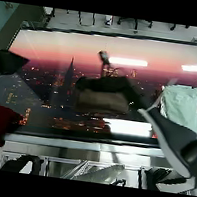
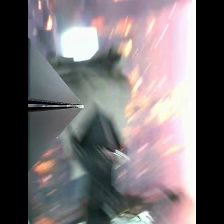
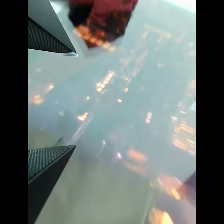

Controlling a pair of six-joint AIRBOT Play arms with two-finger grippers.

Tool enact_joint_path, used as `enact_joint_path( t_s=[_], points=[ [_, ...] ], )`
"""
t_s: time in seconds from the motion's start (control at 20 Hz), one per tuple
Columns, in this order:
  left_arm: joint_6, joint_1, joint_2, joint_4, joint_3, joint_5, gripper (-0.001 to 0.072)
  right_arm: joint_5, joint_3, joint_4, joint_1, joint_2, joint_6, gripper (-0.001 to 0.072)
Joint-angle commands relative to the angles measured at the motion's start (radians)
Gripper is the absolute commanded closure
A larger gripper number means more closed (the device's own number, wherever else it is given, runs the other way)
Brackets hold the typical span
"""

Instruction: Fold the shirts.

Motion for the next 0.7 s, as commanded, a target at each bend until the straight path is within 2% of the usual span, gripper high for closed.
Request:
enact_joint_path(
  t_s=[0.0,0.2,0.45,0.55,0.65],
  points=[
    [0.006,0.173,0.264,0.017,-0.188,-0.074,0.069,0.2,0.007,-0.042,0.126,-0.132,0.047,0.0098],
    [0.006,0.283,0.406,0.01,-0.324,-0.083,0.069,-0.118,0.007,-0.108,-0.121,0.008,0.047,0.0092],
    [0.006,0.295,0.44,0.01,-0.367,-0.09,0.069,-0.574,0.006,-0.252,-0.56,0.155,0.089,0.0091],
    [0.006,0.294,0.439,0.012,-0.367,-0.09,0.069,-0.667,-0.029,-0.247,-0.679,0.145,0.084,0.0092],
    [0.006,0.294,0.439,0.011,-0.367,-0.09,0.069,-0.684,-0.092,-0.224,-0.732,0.116,0.046,0.0092]
  ],
)
